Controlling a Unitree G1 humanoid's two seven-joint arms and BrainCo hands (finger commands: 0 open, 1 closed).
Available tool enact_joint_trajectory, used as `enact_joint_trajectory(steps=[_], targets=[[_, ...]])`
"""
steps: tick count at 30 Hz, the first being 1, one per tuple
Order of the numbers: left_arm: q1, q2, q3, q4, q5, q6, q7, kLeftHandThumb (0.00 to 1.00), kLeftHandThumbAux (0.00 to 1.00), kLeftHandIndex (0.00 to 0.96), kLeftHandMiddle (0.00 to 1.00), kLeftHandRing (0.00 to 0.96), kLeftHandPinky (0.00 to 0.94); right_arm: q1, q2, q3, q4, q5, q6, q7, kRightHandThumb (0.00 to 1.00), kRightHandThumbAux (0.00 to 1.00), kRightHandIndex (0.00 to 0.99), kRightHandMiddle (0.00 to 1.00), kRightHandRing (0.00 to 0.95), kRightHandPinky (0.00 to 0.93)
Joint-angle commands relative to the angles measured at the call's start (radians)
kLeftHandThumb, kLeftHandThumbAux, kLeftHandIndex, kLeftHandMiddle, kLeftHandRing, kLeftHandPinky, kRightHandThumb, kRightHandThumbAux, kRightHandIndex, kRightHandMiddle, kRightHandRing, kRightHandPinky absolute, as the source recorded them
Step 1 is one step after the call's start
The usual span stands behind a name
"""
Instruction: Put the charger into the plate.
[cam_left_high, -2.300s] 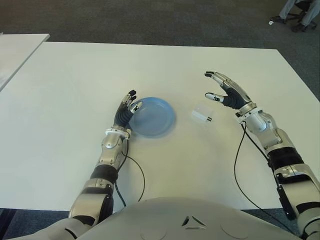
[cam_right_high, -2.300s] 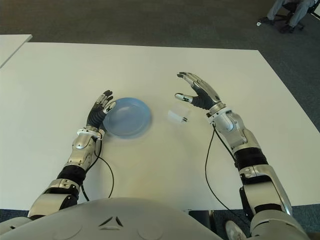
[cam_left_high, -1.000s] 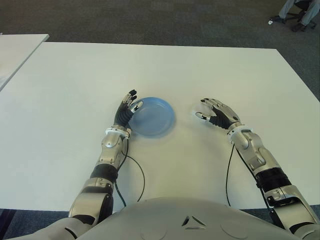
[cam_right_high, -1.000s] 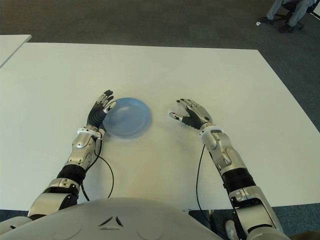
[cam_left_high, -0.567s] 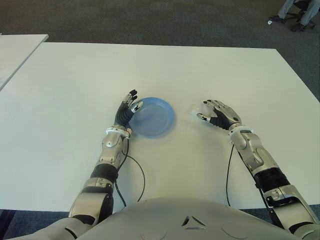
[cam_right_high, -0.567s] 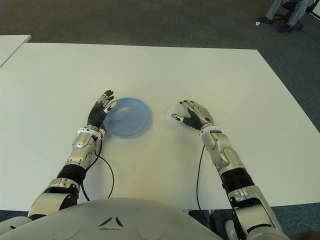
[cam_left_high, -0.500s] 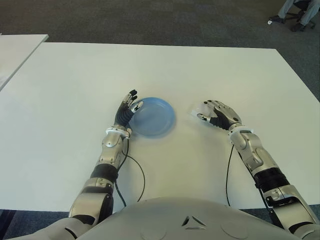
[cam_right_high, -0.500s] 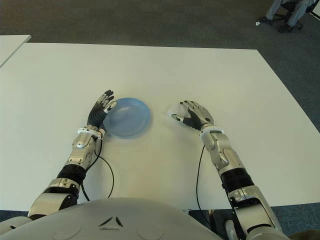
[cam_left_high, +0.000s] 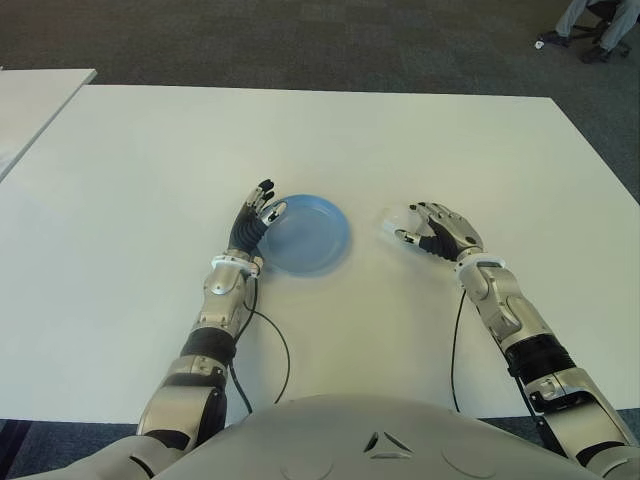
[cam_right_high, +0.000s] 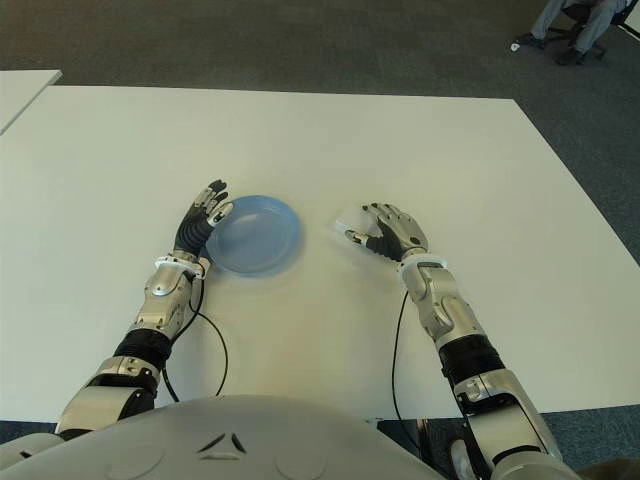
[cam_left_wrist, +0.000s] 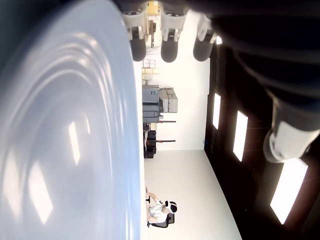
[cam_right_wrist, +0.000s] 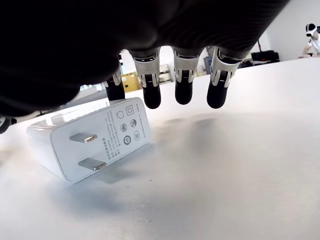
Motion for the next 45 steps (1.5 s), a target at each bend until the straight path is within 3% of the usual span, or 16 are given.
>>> enact_joint_trajectory(steps=[1, 28, 45], targets=[[0.022, 0.005, -0.009, 0.006, 0.006, 0.019, -0.021, 0.000, 0.496, 0.018, 0.061, 0.048, 0.047, -0.020, 0.002, 0.013, 0.025, -0.017, 0.014, -0.011, 0.352, 0.122, 0.000, 0.000, 0.000, 0.000], [0.030, 0.004, -0.007, -0.008, 0.009, 0.018, -0.022, 0.000, 0.486, 0.020, 0.086, 0.074, 0.072, -0.063, -0.006, 0.047, 0.076, -0.037, -0.003, -0.056, 0.344, 0.113, 0.000, 0.000, 0.000, 0.000], [0.024, -0.003, -0.010, -0.001, 0.011, 0.008, -0.020, 0.000, 0.492, 0.023, 0.086, 0.072, 0.068, -0.101, -0.021, 0.108, 0.113, -0.090, 0.030, 0.018, 0.374, 0.127, 0.000, 0.000, 0.000, 0.000]])
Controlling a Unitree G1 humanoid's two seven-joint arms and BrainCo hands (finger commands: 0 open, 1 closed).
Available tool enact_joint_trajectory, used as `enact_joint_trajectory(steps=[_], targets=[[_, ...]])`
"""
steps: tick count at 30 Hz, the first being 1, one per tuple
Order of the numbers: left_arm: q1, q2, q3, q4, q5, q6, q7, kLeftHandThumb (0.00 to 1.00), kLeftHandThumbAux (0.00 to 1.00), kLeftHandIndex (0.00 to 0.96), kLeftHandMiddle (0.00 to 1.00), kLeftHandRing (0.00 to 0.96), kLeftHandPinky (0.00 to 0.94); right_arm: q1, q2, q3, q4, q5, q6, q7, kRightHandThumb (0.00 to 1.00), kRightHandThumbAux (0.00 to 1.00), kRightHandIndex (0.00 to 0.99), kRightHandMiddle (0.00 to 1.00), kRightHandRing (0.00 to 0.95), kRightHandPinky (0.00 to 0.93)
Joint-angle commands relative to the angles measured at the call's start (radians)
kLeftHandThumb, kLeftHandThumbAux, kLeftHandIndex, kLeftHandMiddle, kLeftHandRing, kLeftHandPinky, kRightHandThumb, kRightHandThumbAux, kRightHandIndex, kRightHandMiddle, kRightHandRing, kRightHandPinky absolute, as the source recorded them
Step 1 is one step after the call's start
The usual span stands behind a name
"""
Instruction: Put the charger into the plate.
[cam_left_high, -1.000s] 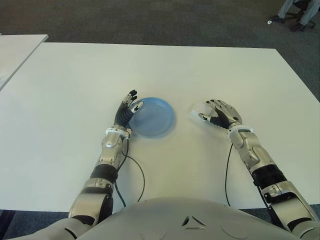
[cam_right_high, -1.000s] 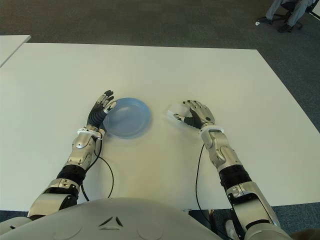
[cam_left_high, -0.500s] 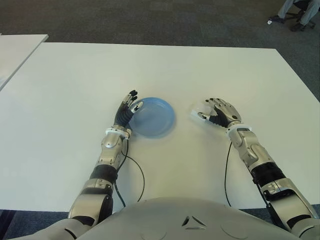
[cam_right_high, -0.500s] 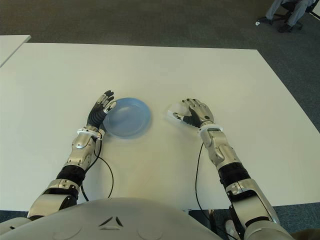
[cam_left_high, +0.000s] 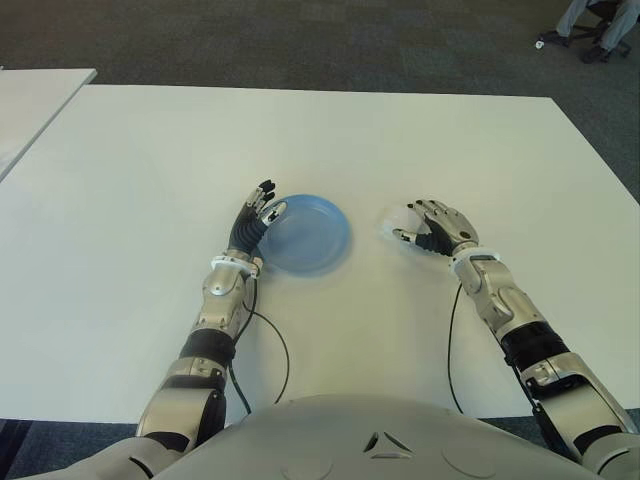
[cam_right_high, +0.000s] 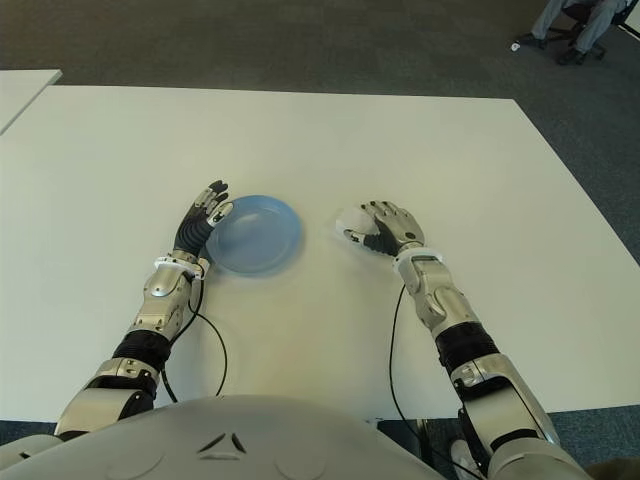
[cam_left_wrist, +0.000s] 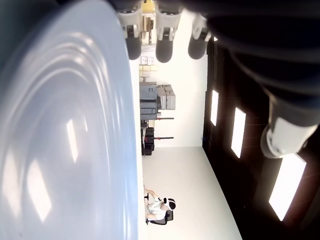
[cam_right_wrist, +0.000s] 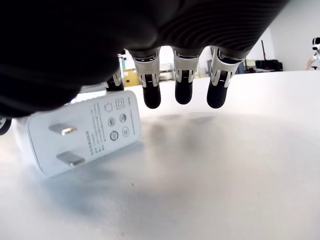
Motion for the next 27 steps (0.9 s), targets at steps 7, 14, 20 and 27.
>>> enact_joint_trajectory(steps=[7, 14, 20, 27], targets=[[0.016, -0.007, -0.011, 0.013, 0.006, 0.010, -0.010, 0.000, 0.490, 0.022, 0.078, 0.064, 0.058, -0.032, -0.022, 0.047, 0.025, -0.038, 0.008, 0.058, 0.381, 0.124, 0.000, 0.000, 0.000, 0.000], [0.020, -0.007, -0.015, 0.001, 0.000, 0.017, -0.015, 0.000, 0.493, 0.021, 0.072, 0.059, 0.056, -0.037, -0.026, 0.058, 0.024, -0.040, 0.010, 0.080, 0.376, 0.123, 0.000, 0.000, 0.000, 0.000], [0.024, -0.007, -0.019, -0.009, -0.004, 0.025, -0.019, 0.000, 0.498, 0.025, 0.070, 0.059, 0.058, -0.042, -0.023, 0.069, 0.036, -0.044, 0.012, 0.086, 0.370, 0.125, 0.000, 0.000, 0.000, 0.000], [0.029, -0.006, -0.024, -0.021, -0.008, 0.031, -0.023, 0.000, 0.502, 0.031, 0.072, 0.060, 0.057, -0.050, -0.028, 0.083, 0.049, -0.050, 0.017, 0.097, 0.363, 0.125, 0.000, 0.000, 0.000, 0.000]])
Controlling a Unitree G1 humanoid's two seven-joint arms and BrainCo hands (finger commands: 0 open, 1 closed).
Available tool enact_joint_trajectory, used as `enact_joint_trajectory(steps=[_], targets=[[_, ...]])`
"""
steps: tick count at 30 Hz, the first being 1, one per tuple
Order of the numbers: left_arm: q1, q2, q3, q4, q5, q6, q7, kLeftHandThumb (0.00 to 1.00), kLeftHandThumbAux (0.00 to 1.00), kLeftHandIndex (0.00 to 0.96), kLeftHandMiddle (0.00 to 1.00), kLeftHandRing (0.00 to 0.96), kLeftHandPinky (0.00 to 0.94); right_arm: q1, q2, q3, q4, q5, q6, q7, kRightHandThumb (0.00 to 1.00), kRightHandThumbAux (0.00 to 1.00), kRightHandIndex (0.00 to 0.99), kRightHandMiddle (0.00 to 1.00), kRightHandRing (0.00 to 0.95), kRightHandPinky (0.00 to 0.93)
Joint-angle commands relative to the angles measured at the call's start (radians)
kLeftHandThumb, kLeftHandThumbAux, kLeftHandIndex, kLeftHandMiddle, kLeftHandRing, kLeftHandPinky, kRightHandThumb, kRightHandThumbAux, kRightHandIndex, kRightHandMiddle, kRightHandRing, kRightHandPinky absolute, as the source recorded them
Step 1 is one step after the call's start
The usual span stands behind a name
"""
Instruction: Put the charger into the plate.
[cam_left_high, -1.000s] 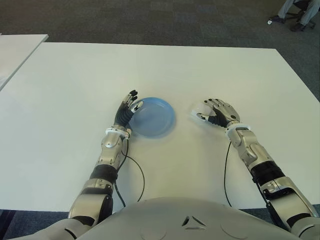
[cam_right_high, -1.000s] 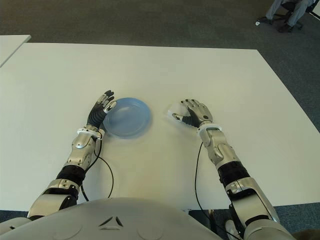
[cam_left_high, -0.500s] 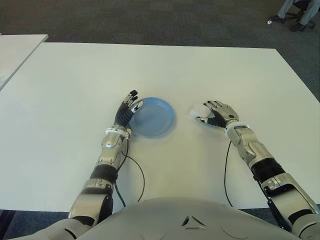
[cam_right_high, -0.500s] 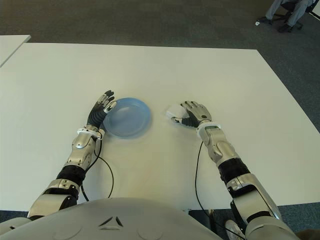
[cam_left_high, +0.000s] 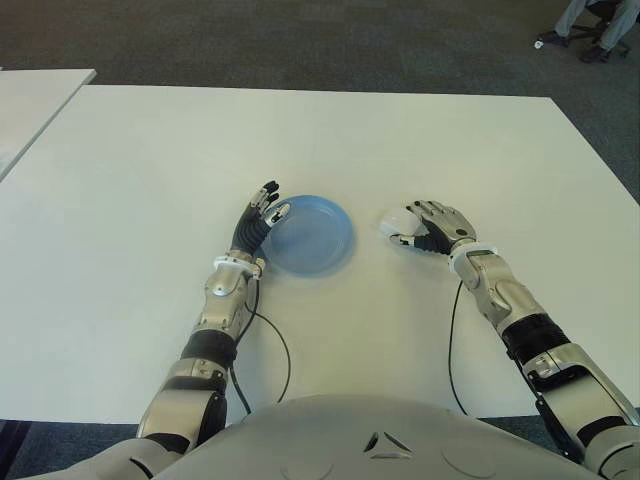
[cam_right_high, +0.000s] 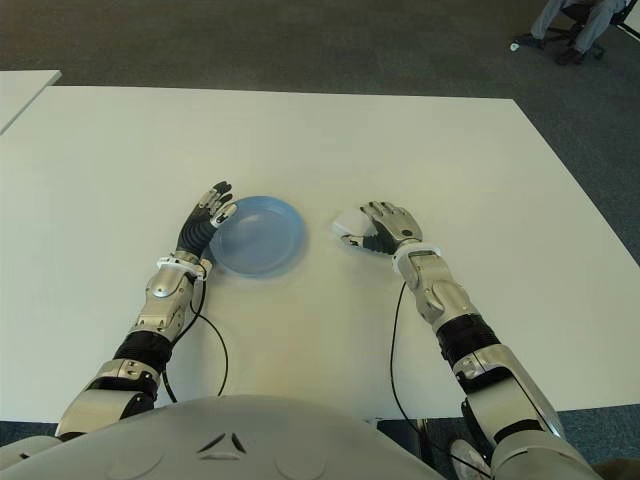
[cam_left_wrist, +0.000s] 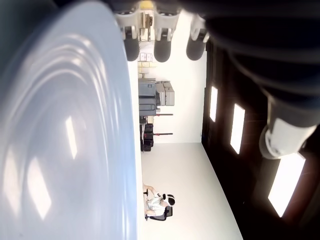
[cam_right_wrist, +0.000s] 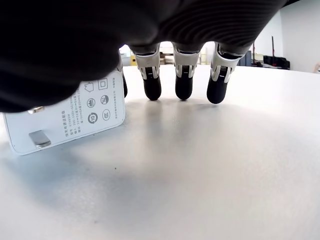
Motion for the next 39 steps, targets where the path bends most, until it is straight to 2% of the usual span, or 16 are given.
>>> enact_joint_trajectory(steps=[1, 14, 17, 19, 22, 23, 24, 25, 26, 27, 28, 32, 39], targets=[[0.020, -0.003, -0.003, -0.001, -0.003, 0.022, -0.020, 0.000, 0.502, 0.032, 0.071, 0.060, 0.058, -0.003, -0.002, 0.025, 0.023, -0.016, 0.010, 0.036, 0.360, 0.124, 0.000, 0.000, 0.000, 0.000], [0.021, 0.000, -0.012, -0.015, -0.002, 0.039, -0.028, 0.000, 0.505, 0.046, 0.071, 0.058, 0.055, -0.014, -0.008, 0.040, 0.034, -0.023, 0.020, 0.061, 0.335, 0.132, 0.000, 0.000, 0.000, 0.000], [0.022, 0.001, -0.013, -0.019, -0.002, 0.042, -0.031, 0.000, 0.504, 0.050, 0.073, 0.060, 0.057, -0.008, 0.000, 0.028, 0.036, -0.013, 0.018, 0.028, 0.330, 0.158, 0.000, 0.000, 0.000, 0.000], [0.022, 0.000, -0.013, -0.018, -0.001, 0.042, -0.032, 0.000, 0.502, 0.055, 0.075, 0.061, 0.057, -0.004, 0.007, 0.017, 0.042, -0.005, 0.013, -0.008, 0.339, 0.217, 0.042, 0.015, 0.013, 0.065], [0.022, 0.001, -0.014, -0.019, -0.001, 0.042, -0.034, 0.000, 0.500, 0.058, 0.076, 0.062, 0.057, 0.001, 0.016, 0.004, 0.050, 0.003, 0.009, -0.061, 0.366, 0.261, 0.108, 0.099, 0.123, 0.205], [0.022, 0.001, -0.014, -0.019, -0.002, 0.042, -0.036, 0.000, 0.499, 0.059, 0.077, 0.061, 0.056, 0.003, 0.020, -0.001, 0.052, 0.007, 0.007, -0.084, 0.406, 0.303, 0.174, 0.263, 0.300, 0.381], [0.022, 0.001, -0.014, -0.019, -0.002, 0.042, -0.037, 0.000, 0.499, 0.059, 0.077, 0.061, 0.056, 0.005, 0.027, -0.011, 0.058, 0.013, 0.005, -0.115, 0.421, 0.317, 0.199, 0.323, 0.364, 0.445], [0.022, 0.002, -0.013, -0.020, -0.002, 0.042, -0.039, 0.000, 0.499, 0.060, 0.077, 0.061, 0.056, 0.007, 0.032, -0.016, 0.062, 0.018, 0.004, -0.136, 0.469, 0.369, 0.265, 0.450, 0.483, 0.558], [0.021, 0.001, -0.013, -0.017, -0.002, 0.041, -0.039, 0.000, 0.498, 0.060, 0.076, 0.061, 0.055, 0.006, 0.039, -0.024, 0.073, 0.025, 0.001, -0.163, 0.487, 0.388, 0.289, 0.496, 0.525, 0.598], [0.019, 0.001, -0.012, -0.014, -0.002, 0.040, -0.039, 0.000, 0.498, 0.059, 0.076, 0.060, 0.055, 0.007, 0.049, -0.035, 0.079, 0.031, 0.003, -0.203, 0.567, 0.502, 0.339, 0.575, 0.602, 0.662], [0.018, 0.001, -0.012, -0.012, -0.001, 0.039, -0.039, 0.000, 0.499, 0.059, 0.077, 0.061, 0.057, 0.008, 0.055, -0.041, 0.085, 0.034, 0.004, -0.230, 0.627, 0.576, 0.375, 0.652, 0.671, 0.725], [0.016, -0.001, -0.010, -0.007, -0.002, 0.036, -0.037, 0.000, 0.501, 0.058, 0.078, 0.063, 0.061, 0.028, 0.066, -0.048, 0.036, 0.034, 0.020, -0.256, 0.715, 0.680, 0.426, 0.774, 0.779, 0.813], [0.012, -0.005, -0.005, -0.001, -0.003, 0.034, -0.032, 0.000, 0.501, 0.052, 0.077, 0.059, 0.050, 0.028, 0.052, -0.046, 0.011, 0.048, 0.002, -0.213, 0.741, 0.706, 0.439, 0.832, 0.824, 0.830]])
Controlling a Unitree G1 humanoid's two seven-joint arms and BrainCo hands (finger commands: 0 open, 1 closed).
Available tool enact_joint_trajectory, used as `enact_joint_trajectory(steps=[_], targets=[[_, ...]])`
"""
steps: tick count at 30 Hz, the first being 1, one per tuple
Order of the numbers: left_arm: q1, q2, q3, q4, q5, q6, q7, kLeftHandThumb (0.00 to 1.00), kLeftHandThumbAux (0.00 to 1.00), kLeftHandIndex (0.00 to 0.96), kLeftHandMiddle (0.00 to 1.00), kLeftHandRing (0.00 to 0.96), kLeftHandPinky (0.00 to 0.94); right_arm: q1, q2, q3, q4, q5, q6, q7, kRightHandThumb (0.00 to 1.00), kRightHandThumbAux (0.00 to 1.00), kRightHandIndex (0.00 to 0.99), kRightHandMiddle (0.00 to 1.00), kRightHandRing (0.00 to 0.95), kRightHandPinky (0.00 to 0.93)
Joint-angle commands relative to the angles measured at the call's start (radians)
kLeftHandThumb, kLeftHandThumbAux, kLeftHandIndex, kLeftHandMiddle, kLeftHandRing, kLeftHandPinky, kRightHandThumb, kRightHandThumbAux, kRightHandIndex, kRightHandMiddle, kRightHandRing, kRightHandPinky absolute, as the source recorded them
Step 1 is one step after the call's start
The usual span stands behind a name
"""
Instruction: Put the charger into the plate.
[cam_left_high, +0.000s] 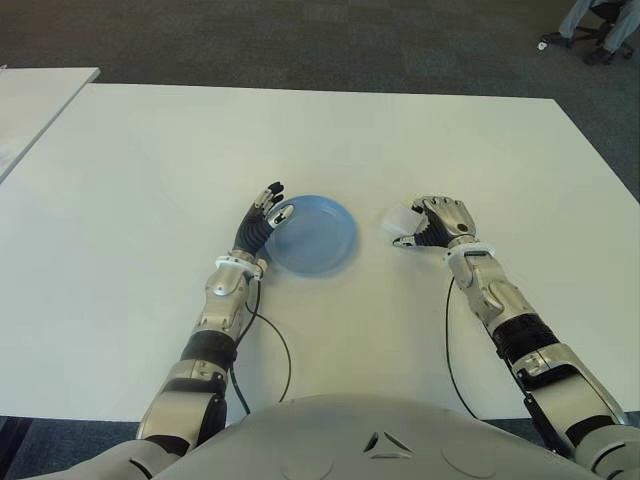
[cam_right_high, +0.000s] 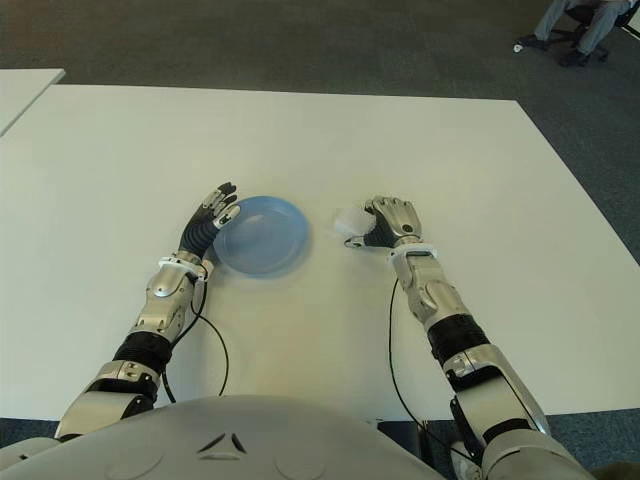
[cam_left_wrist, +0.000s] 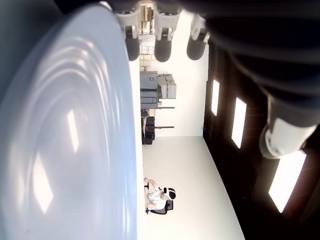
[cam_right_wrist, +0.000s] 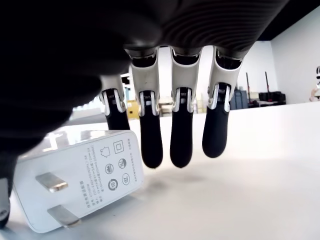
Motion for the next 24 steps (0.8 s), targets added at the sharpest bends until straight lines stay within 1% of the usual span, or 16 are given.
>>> enact_joint_trajectory(steps=[1, 9, 15, 19, 24], targets=[[0.005, -0.005, 0.002, 0.021, 0.001, 0.012, -0.002, 0.000, 0.503, 0.052, 0.078, 0.059, 0.052, 0.015, -0.009, 0.001, -0.002, 0.016, -0.011, 0.039, 0.743, 0.706, 0.440, 0.841, 0.831, 0.834], [0.001, -0.007, 0.008, 0.025, -0.007, 0.021, -0.005, 0.000, 0.508, 0.053, 0.083, 0.067, 0.070, 0.012, -0.022, -0.009, -0.031, 0.030, -0.049, 0.056, 0.748, 0.707, 0.441, 0.870, 0.854, 0.843], [-0.003, -0.010, 0.015, 0.033, -0.019, 0.017, -0.005, 0.000, 0.509, 0.061, 0.097, 0.080, 0.083, 0.013, -0.022, -0.019, -0.054, 0.038, -0.061, 0.067, 0.748, 0.707, 0.441, 0.879, 0.861, 0.845], [-0.006, -0.013, 0.036, 0.033, -0.055, 0.014, -0.019, 0.000, 0.503, 0.065, 0.110, 0.090, 0.086, 0.011, -0.017, -0.025, -0.087, 0.037, -0.057, 0.081, 0.748, 0.707, 0.441, 0.882, 0.866, 0.851], [-0.015, -0.005, 0.095, 0.033, -0.146, 0.040, -0.065, 0.000, 0.494, 0.057, 0.110, 0.091, 0.093, 0.007, -0.012, -0.033, -0.111, 0.045, -0.064, 0.094, 0.748, 0.707, 0.441, 0.885, 0.872, 0.856]])
